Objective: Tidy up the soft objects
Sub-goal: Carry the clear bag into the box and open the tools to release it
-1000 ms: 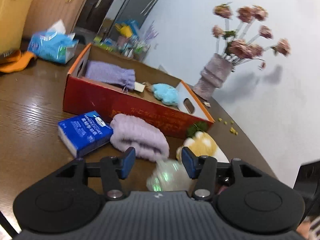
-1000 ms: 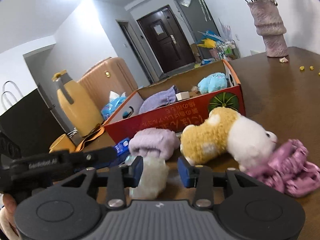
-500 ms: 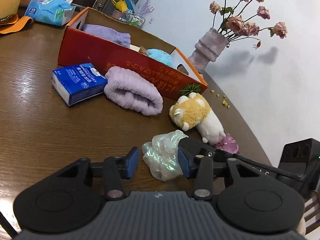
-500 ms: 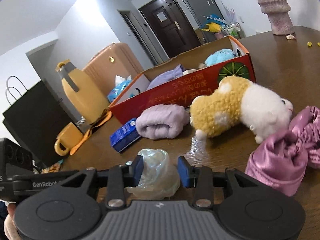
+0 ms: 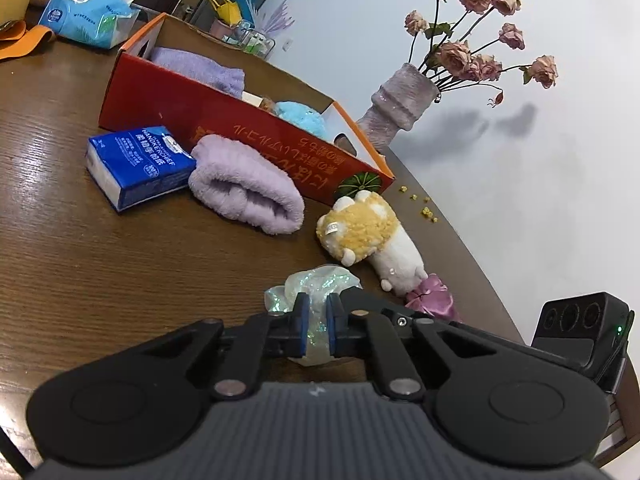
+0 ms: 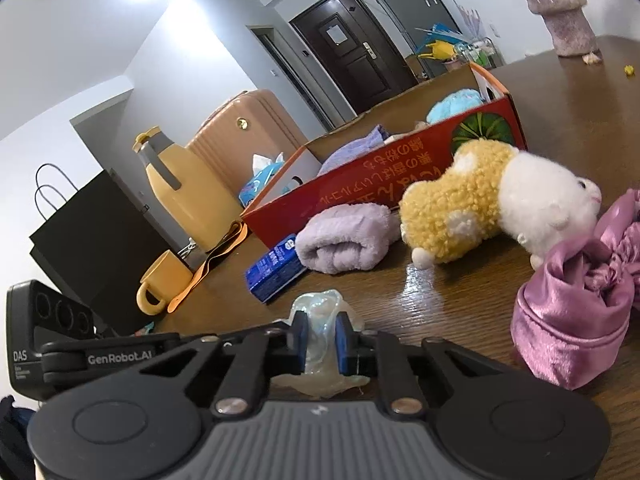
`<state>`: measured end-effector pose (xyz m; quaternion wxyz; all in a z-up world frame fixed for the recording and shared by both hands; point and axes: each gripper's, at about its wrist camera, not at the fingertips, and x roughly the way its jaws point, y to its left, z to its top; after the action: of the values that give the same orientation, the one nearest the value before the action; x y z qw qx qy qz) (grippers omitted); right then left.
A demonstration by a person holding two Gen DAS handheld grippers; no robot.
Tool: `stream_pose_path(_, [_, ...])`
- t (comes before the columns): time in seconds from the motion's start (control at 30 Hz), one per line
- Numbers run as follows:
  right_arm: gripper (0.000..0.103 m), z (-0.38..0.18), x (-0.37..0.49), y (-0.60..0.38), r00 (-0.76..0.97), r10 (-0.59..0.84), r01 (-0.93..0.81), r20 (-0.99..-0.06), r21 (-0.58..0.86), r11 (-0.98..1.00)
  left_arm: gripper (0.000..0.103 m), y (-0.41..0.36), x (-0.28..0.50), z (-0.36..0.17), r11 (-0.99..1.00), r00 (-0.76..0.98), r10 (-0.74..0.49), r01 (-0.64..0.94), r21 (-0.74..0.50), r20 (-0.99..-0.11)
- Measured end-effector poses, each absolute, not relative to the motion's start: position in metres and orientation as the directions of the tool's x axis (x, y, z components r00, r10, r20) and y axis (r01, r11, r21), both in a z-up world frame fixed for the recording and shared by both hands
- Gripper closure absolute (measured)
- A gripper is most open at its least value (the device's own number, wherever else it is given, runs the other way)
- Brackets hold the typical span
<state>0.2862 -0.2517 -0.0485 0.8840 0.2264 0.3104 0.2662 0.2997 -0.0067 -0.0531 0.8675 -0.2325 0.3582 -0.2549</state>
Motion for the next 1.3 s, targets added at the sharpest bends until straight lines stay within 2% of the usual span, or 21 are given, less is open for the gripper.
stream_pose_path(0.23, [0.094,0.002,0.301,-0.253,0.708,0.598,-0.368,-0.375,0.526,0.767,0.095,-0.009,0.314,-0.005,0.764,0.659,-0.615,0.364,-0.533,-0.433])
stream_pose_path(0.4, [0.095,0.053,0.390,-0.245,0.717,0.592,-0.382,-0.368,0.503,0.775,0.095,-0.013,0.389,0.049,0.820,0.711,-0.559,0.397,-0.413,-0.425])
stream_pose_path(0.53, [0.095,0.063,0.483,-0.214,0.689,0.583,-0.346,-0.431,0.510,0.787,0.095,0.001,0.465,0.060,0.869,0.731,-0.488,0.353,-0.347,-0.478])
stream_pose_path(0.7, [0.095,0.025,0.571,-0.164,0.605,0.588,-0.282,-0.537,0.546,0.789,0.095,0.038,0.545,0.026,0.911,0.693,-0.396,0.215,-0.351,-0.603])
stream_pose_path(0.83, [0.095,-0.012,0.603,-0.130,0.533,0.599,-0.235,-0.597,0.576,0.783,0.094,0.047,0.559,0.004,0.968,0.709,-0.248,0.152,-0.201,-0.660])
stream_pose_path(0.97, [0.090,-0.032,0.610,-0.119,0.498,0.610,-0.185,-0.616,0.612,0.769,0.094,0.058,0.555,-0.005,0.970,0.722,-0.243,0.174,-0.171,-0.648])
stream_pose_path(1.1, [0.069,-0.018,0.600,-0.118,0.524,0.562,-0.180,-0.640,0.562,0.807,0.090,0.061,0.550,0.004,0.971,0.720,-0.239,0.171,-0.167,-0.652])
stream_pose_path(1.13, [0.069,-0.010,0.595,-0.122,0.528,0.561,-0.185,-0.638,0.558,0.809,0.089,0.062,0.547,0.009,0.972,0.725,-0.234,0.167,-0.165,-0.648])
stream_pose_path(1.23, [0.066,0.019,0.577,-0.141,0.574,0.536,-0.230,-0.620,0.506,0.831,0.074,0.061,0.528,0.033,0.976,0.762,-0.220,0.167,-0.142,-0.609])
stream_pose_path(1.3, [0.062,0.046,0.556,-0.158,0.617,0.501,-0.267,-0.607,0.437,0.859,0.068,0.060,0.511,0.053,0.977,0.785,-0.211,0.169,-0.127,-0.582])
